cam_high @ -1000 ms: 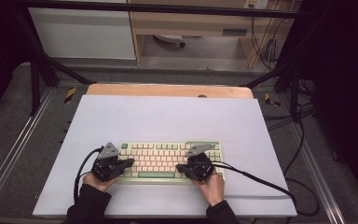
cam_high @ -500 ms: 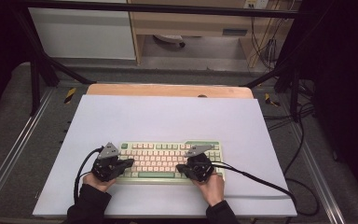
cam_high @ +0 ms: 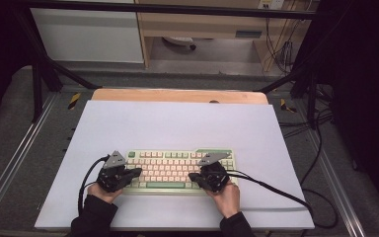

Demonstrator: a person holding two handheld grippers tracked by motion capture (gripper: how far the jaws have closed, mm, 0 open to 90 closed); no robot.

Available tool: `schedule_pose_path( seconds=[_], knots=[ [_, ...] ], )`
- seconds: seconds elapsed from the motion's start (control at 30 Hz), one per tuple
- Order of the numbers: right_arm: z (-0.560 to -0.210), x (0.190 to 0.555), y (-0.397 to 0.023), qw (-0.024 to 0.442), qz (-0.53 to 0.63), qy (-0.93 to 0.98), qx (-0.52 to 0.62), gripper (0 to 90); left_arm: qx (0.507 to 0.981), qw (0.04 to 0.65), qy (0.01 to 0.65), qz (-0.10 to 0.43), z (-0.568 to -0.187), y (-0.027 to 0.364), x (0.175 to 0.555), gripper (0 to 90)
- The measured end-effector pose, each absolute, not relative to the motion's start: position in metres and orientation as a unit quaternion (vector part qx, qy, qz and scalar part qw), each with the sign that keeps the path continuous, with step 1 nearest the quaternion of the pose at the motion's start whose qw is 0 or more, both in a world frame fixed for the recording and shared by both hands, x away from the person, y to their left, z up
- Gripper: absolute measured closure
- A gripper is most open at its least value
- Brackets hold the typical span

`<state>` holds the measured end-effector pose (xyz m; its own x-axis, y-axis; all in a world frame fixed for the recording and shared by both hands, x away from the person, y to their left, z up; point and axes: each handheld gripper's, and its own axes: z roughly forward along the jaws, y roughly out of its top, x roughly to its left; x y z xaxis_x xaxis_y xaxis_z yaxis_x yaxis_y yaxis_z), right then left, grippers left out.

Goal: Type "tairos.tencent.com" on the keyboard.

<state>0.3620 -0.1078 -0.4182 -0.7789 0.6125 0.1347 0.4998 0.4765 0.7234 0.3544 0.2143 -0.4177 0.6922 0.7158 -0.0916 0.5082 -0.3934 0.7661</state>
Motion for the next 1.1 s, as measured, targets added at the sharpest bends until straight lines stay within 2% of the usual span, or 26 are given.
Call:
schedule_pose_path(
  seconds=[1.1],
  knots=[
    [-0.418, 0.356, -0.149, 0.075, 0.405, 0.843, 0.345, 90.0, 0.831, 0.408, 0.356, 0.128, -0.412, 0.197, 0.358, 89.6]
  ],
)
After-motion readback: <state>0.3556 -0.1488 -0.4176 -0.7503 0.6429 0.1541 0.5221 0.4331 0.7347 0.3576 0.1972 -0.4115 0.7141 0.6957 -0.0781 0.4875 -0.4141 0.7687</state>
